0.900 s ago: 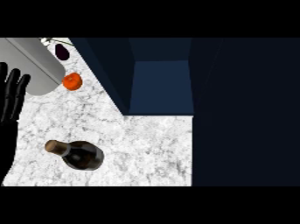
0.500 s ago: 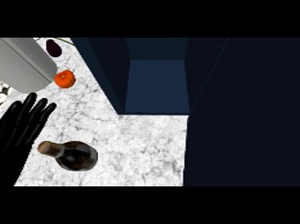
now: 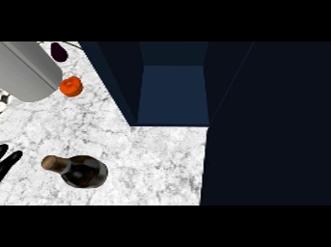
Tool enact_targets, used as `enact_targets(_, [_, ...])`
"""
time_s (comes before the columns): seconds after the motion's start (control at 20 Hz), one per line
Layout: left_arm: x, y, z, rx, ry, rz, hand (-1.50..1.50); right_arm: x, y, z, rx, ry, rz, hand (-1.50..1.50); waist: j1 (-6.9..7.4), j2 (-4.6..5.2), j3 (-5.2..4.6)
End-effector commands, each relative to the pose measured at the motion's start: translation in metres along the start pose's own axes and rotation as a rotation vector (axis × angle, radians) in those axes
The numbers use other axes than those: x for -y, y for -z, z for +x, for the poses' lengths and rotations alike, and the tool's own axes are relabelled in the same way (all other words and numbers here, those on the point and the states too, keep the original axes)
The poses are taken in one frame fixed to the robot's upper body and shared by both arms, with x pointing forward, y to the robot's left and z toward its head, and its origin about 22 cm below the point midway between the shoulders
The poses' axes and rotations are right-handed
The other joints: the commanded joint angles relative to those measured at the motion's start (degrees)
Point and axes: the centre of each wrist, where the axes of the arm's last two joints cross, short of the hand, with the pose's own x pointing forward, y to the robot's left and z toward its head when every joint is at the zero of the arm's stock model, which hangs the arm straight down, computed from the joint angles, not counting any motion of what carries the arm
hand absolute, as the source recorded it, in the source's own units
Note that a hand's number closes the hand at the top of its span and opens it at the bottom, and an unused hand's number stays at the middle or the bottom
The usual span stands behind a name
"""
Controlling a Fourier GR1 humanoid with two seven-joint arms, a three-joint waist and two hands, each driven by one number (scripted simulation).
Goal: Pick up the wine, place it into the cabinet and close the cabinet
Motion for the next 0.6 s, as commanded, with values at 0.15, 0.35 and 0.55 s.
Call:
enact_targets(0.15, [0.012, -0.018, 0.036, -0.029, -0.031, -0.001, -1.5, -0.004, 0.006, 0.04, 0.004, 0.005, 0.024, -1.5, 0.24, 0.13, 0.0])
enact_targets(0.35, [-0.006, -0.01, 0.057, -0.031, -0.038, -0.011, -1.5, -0.015, 0.01, 0.054, 0.0, 0.019, 0.017, -1.5, -0.12, 0.16, -0.02])
enact_targets(0.55, [0.002, -0.021, 0.065, -0.055, -0.04, 0.01, -1.5, -0.017, -0.003, 0.07, 0.001, 0.027, 0.026, -1.5, -0.2, -0.02, -0.02])
